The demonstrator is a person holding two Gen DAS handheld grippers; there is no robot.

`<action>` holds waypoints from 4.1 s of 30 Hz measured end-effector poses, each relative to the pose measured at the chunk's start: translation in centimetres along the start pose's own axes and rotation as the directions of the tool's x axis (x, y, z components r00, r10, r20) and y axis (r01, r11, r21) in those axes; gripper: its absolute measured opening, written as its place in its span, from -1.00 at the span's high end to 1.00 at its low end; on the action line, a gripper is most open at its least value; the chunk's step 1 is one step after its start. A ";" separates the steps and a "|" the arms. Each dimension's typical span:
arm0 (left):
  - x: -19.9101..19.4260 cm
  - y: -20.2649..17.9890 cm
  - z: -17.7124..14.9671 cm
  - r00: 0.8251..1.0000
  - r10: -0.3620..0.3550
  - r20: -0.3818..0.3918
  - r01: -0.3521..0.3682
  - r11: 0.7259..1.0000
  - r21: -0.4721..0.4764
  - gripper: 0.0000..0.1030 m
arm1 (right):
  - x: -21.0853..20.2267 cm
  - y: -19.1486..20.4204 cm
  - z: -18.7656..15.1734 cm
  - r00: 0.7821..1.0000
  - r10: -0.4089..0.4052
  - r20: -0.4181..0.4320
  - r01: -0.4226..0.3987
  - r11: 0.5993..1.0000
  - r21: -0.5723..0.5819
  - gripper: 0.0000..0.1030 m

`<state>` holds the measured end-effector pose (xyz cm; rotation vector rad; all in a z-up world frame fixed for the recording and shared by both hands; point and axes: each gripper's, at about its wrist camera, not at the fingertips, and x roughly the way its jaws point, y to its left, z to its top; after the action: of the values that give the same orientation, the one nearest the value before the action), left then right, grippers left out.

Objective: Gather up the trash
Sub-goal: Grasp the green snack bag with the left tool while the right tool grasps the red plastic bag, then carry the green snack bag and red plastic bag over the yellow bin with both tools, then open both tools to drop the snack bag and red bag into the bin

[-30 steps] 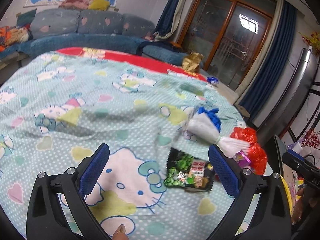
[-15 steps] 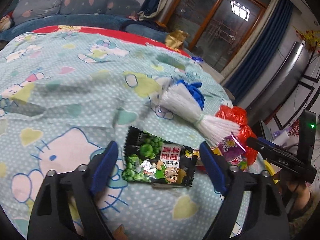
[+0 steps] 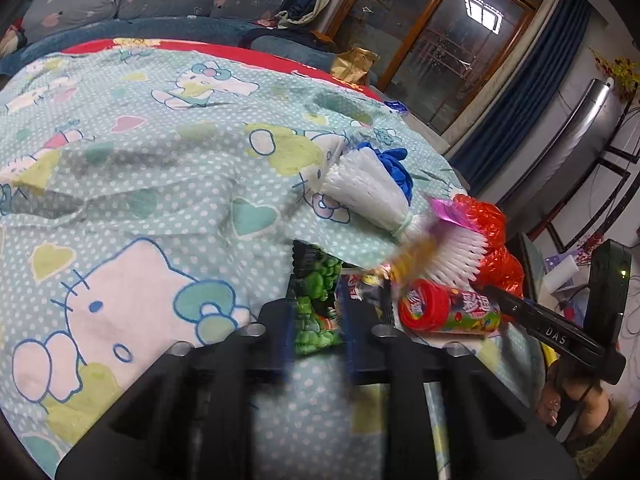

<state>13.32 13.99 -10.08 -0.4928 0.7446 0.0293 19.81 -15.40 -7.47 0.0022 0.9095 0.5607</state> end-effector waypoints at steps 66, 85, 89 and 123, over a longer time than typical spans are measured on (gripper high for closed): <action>-7.7 -17.1 -2.8 0.961 -0.269 0.061 0.232 0.909 0.347 0.87 | -16.6 -6.0 -4.6 0.962 -0.060 0.265 0.050 0.998 0.042 0.75; -6.7 -23.7 -6.1 0.943 -0.333 -0.011 0.300 0.833 0.464 0.87 | -19.0 -10.0 -6.6 0.944 -0.143 0.299 0.097 0.981 0.166 0.75; -6.3 -25.1 -7.0 0.938 -0.345 -0.036 0.317 0.811 0.491 0.87 | -19.6 -10.9 -7.1 0.937 -0.171 0.304 0.113 0.974 0.199 0.75; 0.5 -33.7 -12.8 0.885 -0.423 -0.195 0.454 0.693 0.560 0.87 | -20.6 -21.6 -12.3 0.913 -0.351 0.208 0.214 0.847 0.487 0.75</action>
<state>12.13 -21.61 -4.31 -0.0513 0.6242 -0.6626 10.61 -46.24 -4.78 0.3629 0.7166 0.0500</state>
